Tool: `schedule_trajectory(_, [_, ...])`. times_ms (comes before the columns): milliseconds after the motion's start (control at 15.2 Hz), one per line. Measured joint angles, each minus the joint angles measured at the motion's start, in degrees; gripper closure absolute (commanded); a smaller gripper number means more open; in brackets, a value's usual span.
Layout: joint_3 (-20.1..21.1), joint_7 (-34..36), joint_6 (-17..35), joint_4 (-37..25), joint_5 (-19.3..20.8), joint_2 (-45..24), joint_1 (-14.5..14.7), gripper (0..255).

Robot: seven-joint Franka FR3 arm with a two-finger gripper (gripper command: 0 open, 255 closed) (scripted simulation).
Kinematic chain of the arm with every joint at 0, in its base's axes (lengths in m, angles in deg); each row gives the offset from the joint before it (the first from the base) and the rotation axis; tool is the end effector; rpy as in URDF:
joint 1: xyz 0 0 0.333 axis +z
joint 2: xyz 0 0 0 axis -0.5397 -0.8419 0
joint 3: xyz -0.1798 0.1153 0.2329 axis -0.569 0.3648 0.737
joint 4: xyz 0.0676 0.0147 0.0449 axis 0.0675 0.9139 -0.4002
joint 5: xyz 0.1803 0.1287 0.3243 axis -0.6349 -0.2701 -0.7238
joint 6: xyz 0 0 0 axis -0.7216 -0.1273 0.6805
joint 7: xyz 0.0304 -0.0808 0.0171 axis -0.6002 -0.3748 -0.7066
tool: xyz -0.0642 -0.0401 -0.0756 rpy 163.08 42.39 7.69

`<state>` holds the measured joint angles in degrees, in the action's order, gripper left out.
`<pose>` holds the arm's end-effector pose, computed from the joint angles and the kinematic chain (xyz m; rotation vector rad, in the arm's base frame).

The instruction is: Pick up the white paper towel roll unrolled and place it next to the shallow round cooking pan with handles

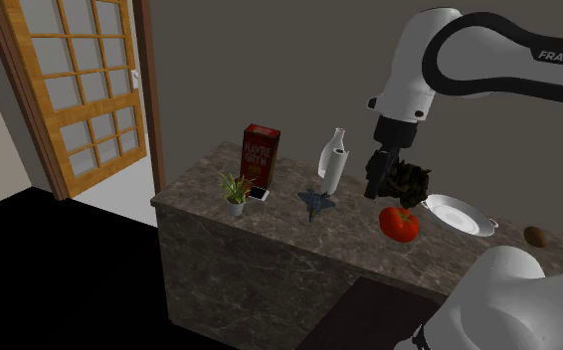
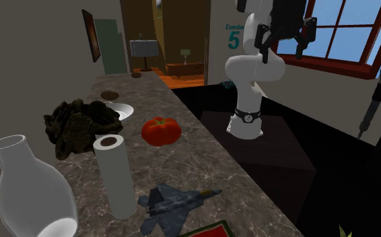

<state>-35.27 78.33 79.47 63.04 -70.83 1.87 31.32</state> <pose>0.3000 0.0132 0.5628 -3.0103 -0.2455 0.1713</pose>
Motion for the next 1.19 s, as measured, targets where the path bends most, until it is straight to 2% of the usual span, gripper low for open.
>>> schedule_trajectory(264, [-1.52,-2.0,2.61,0.45,1.72,-1.81,-0.86,0])
schedule_trajectory(660, [-5.7,-7.35,10.25,-1.48,5.74,-10.0,-3.07,0])
schedule_trajectory(1188, [-10.75,-13.65,19.45,-7.32,8.63,-22.65,-5.23,0])
